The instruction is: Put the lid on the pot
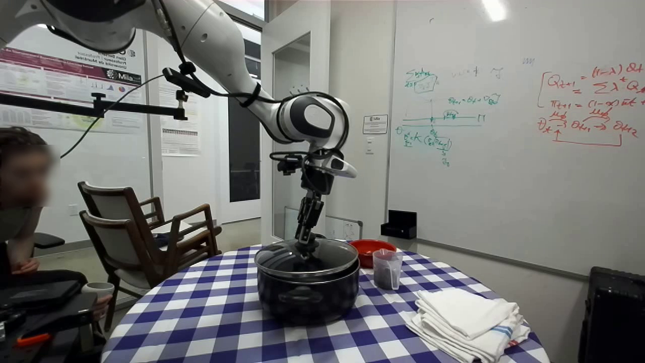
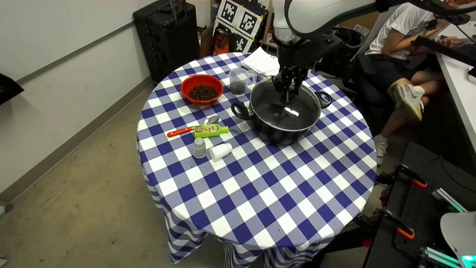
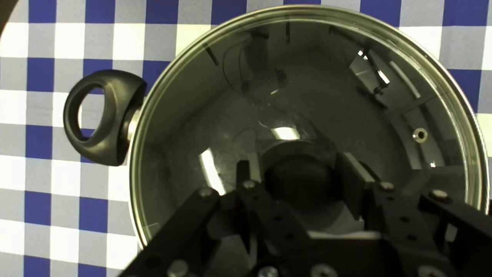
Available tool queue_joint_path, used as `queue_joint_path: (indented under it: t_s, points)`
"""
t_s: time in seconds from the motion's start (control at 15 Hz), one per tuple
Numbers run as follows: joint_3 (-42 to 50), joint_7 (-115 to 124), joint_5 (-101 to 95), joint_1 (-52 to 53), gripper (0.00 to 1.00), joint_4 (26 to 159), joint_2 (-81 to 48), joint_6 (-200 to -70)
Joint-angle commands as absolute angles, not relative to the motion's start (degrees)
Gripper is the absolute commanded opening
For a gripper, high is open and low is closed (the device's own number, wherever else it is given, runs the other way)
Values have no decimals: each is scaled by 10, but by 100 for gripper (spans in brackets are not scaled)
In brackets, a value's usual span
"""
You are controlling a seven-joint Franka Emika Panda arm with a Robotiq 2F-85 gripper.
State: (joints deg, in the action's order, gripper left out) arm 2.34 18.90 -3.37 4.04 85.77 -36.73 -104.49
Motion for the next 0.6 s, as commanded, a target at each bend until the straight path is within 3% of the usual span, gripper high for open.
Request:
queue_joint_path:
  t_s: [0.0, 0.53]
  points:
    - [25, 182, -25, 36, 25, 838, -369, -1024]
    - [29, 181, -22, 24, 25, 827, -366, -1021]
